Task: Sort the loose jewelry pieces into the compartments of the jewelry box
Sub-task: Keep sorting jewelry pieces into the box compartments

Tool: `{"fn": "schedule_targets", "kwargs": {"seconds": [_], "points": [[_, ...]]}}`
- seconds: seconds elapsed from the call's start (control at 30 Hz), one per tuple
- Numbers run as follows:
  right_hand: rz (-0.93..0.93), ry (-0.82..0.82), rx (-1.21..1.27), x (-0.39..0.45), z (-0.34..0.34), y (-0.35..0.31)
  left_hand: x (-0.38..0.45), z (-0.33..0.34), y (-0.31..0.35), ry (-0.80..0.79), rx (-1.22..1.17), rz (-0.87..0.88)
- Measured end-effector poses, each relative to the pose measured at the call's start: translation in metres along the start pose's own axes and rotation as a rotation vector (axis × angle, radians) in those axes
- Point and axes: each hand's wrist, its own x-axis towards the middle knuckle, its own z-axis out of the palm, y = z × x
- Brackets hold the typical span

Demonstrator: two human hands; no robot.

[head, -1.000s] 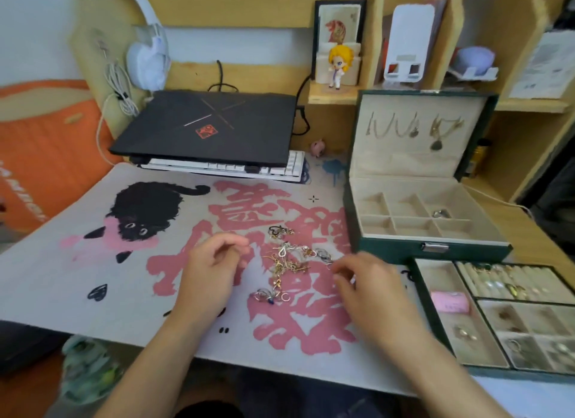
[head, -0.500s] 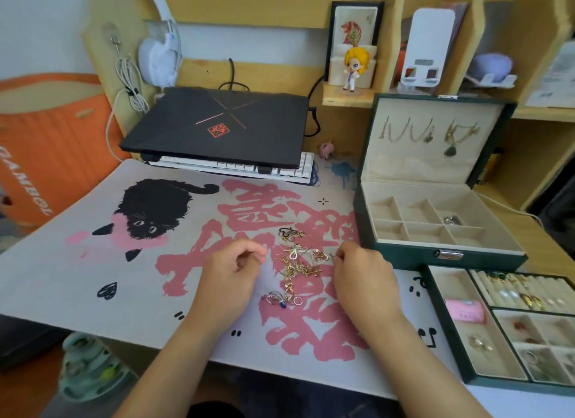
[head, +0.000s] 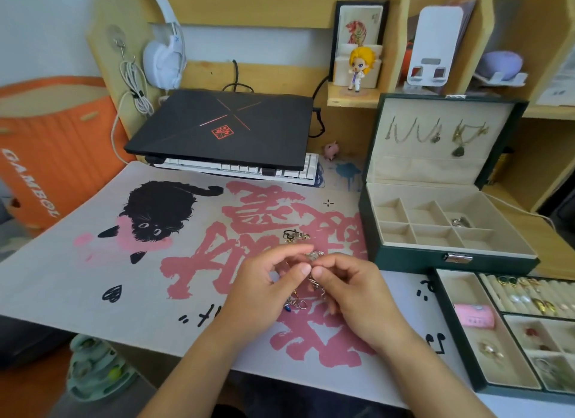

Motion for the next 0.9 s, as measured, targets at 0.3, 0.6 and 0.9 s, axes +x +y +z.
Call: {"fn": "schedule_targets", "kwargs": {"seconds": [0.3,0.6,0.9], "points": [[0.031,-0.025,0.052,0.001,-0.002,0.007,0.001,-0.002,-0.005,0.050,-0.046,-0.011],[0.072,0.072,0.141,0.005,-0.005,0.014,0.000,-0.003,-0.005,0.098,-0.200,-0.008],[-0.251,-0.011,-0.348,0.015,-0.001,-0.014,-0.001,-0.004,-0.001,0.065,-0.203,0.042]]}}
